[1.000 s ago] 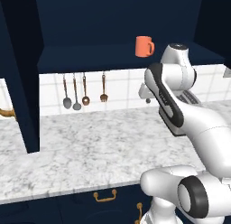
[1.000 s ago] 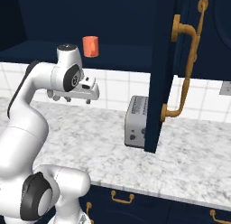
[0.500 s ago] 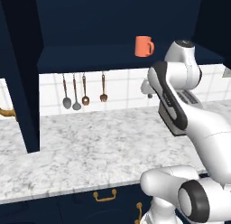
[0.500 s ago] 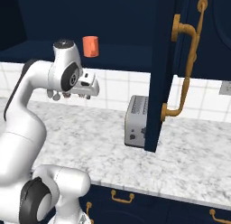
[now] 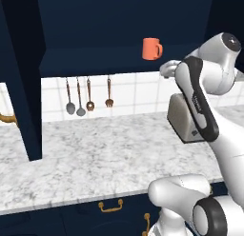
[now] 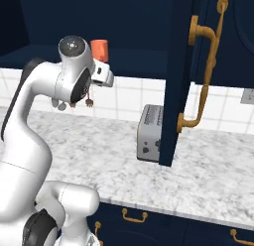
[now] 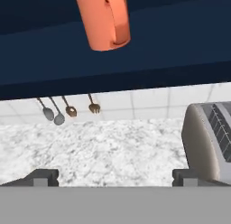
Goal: Gather all objects into one cabinet and sort the glasses and bowls to opposite sides.
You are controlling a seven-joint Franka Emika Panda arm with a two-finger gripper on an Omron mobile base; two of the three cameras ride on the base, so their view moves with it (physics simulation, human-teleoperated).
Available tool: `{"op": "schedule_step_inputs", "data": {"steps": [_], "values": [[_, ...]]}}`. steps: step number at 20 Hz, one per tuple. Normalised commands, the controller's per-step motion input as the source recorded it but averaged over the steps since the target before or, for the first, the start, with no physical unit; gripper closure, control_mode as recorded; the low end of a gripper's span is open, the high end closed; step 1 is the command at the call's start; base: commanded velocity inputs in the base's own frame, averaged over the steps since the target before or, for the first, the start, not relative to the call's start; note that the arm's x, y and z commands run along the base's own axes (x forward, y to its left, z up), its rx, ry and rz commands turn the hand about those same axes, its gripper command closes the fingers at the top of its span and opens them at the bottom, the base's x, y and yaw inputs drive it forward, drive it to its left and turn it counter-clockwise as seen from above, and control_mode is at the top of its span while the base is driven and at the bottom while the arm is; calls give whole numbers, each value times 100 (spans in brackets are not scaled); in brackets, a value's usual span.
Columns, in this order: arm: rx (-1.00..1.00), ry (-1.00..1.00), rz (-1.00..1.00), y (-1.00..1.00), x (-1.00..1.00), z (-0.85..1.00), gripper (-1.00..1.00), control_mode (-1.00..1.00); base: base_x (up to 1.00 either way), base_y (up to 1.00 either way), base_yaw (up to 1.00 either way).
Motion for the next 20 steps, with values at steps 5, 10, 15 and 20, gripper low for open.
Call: {"op": "schedule_step_inputs", "data": {"steps": [5,10,15,20], "values": [[0,-41,0,3,29,39,-100,-100,0,0,0],[0,-12,0,-13,28,60,-100,-100,0,0,0],[-3,18,-1,-6,29,36,-100,-100,0,0,0],[-6,7,1,-7,42,1,-100,-100,0,0,0]]}}
